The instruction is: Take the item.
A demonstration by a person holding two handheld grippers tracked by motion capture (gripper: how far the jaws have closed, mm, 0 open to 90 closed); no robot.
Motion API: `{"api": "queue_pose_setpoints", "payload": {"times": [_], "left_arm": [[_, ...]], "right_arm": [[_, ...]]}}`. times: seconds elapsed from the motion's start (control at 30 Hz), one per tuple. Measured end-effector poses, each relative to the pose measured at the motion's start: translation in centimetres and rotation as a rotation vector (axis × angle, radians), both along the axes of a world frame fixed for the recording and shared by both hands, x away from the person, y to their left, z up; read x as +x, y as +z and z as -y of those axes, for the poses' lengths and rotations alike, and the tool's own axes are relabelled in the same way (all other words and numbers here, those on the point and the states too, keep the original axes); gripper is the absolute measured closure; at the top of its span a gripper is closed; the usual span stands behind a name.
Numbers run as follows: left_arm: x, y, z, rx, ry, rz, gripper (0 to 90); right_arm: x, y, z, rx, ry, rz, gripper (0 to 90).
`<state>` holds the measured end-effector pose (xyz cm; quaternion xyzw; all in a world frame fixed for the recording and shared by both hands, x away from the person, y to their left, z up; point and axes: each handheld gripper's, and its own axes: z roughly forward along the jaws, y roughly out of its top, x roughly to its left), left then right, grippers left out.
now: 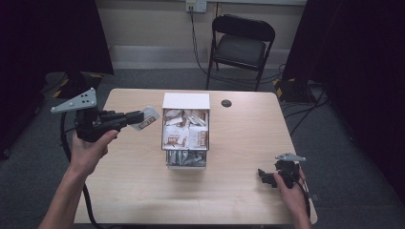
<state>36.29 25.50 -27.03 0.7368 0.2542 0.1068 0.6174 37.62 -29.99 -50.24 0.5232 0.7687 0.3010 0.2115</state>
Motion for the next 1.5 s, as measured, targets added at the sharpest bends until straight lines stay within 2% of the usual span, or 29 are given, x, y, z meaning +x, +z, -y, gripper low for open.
{"api": "queue_pose_setpoints", "payload": {"times": [0.2, 0.27, 0.37, 0.4, 0.53, 0.63, 0.83, 1.0, 1.5], "left_arm": [[0.2, -0.5, -0.8, 0.000, 0.019, 0.000, 90.0], [0.7, -1.1, -1.2, 0.036, 0.046, -0.009, 90.0], [1.2, -1.6, -1.5, 0.025, 0.063, -0.027, 90.0], [1.5, -1.9, -1.8, 0.041, 0.086, -0.032, 90.0], [2.1, -2.8, -2.4, 0.017, 0.094, -0.057, 90.0], [2.5, -3.4, -2.9, 0.015, 0.109, -0.048, 90.0], [3.2, -4.7, -3.5, 0.016, 0.121, -0.081, 90.0], [3.7, -5.7, -3.7, 0.046, 0.138, -0.096, 90.0], [4.9, -8.0, -3.9, 0.082, 0.145, -0.151, 90.0]], "right_arm": [[0.0, 0.0, 0.0, 0.000, 0.001, 0.001, 0.0], [0.0, 0.0, 0.0, 0.000, 0.001, 0.000, 0.0], [0.0, 0.0, 0.0, 0.000, 0.001, 0.001, 0.0], [0.0, 0.0, 0.0, 0.000, 0.000, 0.000, 0.0], [0.0, 0.0, 0.0, 0.000, 0.001, 0.000, 0.0], [0.0, 0.0, 0.0, -0.001, 0.001, 0.001, 0.0], [0.0, 0.0, 0.0, -0.001, 0.001, 0.000, 0.0], [0.0, 0.0, 0.0, -0.001, 0.001, 0.001, 0.0], [0.0, 0.0, 0.0, 0.000, 0.000, 0.000, 0.0]]}}
